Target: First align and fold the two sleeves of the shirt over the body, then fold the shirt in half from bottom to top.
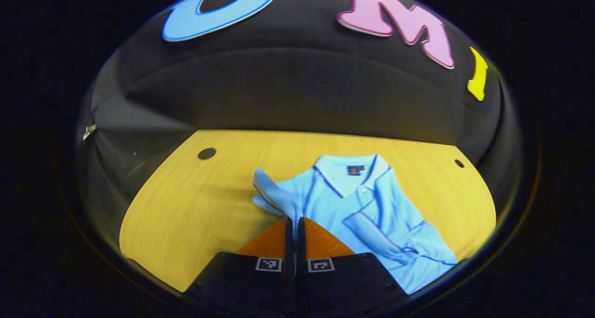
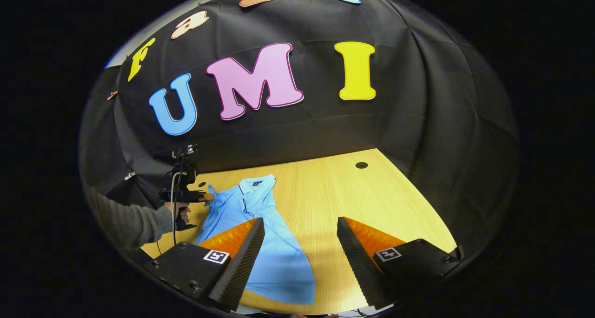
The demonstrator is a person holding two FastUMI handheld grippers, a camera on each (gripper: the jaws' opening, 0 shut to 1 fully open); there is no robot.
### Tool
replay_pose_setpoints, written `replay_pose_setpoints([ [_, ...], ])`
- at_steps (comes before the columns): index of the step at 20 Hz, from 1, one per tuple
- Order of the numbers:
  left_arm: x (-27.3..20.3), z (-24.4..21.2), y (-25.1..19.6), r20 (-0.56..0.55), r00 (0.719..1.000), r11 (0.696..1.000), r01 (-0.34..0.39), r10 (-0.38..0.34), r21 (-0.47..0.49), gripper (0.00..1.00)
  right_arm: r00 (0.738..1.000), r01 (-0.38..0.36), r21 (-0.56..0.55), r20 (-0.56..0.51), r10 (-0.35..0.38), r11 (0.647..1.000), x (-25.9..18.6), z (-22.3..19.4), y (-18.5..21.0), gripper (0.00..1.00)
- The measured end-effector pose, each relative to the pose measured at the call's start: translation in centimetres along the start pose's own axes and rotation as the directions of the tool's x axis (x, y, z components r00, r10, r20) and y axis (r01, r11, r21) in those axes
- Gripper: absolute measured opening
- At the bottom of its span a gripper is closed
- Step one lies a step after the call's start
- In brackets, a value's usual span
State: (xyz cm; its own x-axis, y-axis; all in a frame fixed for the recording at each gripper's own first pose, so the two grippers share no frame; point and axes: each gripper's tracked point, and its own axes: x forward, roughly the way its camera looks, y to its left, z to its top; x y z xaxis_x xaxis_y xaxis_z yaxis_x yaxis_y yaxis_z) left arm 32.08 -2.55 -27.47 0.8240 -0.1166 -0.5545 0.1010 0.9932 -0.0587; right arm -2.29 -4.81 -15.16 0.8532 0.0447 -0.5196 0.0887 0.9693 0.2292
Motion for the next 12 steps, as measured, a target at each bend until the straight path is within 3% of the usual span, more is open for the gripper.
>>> replay_pose_setpoints([
  [6,-1.4,0.2,-9.7,0.019,0.986,0.977,0.162,-0.166,0.140,0.06,1.000,0.006,0.006,-0.007,-0.006,1.000,-0.4,-0.5,-0.6,0.98],
  [7,-1.2,0.0,-10.8,0.012,0.983,0.971,0.180,-0.185,0.159,0.01,1.000,0.008,0.011,-0.010,-0.008,1.000,-0.5,-0.6,-0.7,0.98],
  [8,-1.2,-0.3,-12.0,0.002,0.980,0.965,0.197,-0.201,0.174,0.06,1.000,0.010,0.016,-0.011,-0.010,1.000,-0.8,-0.7,-1.0,0.98],
  [12,-0.8,-2.2,-15.6,-0.048,0.972,0.945,0.236,-0.231,0.228,0.06,1.000,0.025,0.029,-0.015,-0.024,0.999,-1.5,-1.0,-1.8,0.98],
])
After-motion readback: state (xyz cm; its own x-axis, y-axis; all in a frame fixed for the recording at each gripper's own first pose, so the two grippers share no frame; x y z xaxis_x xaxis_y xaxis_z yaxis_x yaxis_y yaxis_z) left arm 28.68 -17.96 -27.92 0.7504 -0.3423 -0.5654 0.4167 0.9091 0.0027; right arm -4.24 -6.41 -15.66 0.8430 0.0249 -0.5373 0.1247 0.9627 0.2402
